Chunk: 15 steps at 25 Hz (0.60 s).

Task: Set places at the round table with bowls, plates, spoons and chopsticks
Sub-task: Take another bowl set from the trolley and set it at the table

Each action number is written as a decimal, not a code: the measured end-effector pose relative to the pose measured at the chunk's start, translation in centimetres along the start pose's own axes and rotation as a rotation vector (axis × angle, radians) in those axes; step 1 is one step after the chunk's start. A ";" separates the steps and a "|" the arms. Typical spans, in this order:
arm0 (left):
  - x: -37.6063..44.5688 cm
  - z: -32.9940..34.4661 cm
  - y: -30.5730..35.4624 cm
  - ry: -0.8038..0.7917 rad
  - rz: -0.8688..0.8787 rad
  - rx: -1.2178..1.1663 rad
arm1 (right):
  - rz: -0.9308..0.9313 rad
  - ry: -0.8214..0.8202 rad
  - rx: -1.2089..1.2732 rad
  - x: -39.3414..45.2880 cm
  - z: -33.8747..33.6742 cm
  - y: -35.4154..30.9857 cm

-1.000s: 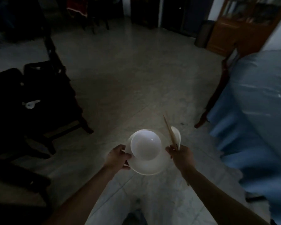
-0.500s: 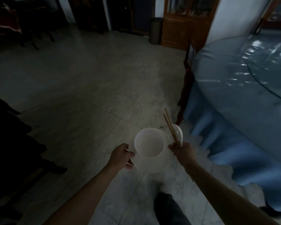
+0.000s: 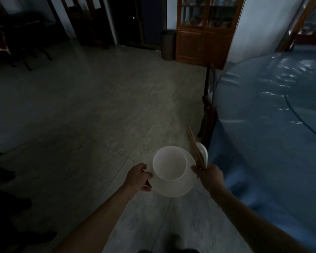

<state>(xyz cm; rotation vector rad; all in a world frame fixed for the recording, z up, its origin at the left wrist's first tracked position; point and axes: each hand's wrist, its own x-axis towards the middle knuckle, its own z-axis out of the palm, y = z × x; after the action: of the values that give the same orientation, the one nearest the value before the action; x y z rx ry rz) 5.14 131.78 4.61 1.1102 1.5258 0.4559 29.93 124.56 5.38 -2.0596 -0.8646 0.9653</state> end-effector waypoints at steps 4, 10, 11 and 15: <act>5.4 0.4 5.5 -0.014 0.018 -0.002 | 0.014 0.047 0.039 6.4 -0.6 -3.8; 15.7 -0.5 13.0 -0.092 0.071 0.050 | 0.037 0.026 0.136 16.5 0.6 -8.5; 17.7 -0.8 14.2 -0.105 0.081 0.056 | 0.034 0.047 0.121 18.4 1.1 -9.5; 26.4 -2.1 19.5 -0.169 0.134 0.109 | 0.055 0.150 0.101 25.6 2.8 -13.8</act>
<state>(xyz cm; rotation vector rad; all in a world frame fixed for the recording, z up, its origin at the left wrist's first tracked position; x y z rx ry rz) 13.06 163.61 6.00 1.3078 1.3468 0.3627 36.67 153.02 5.86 -2.0482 -0.6714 0.8536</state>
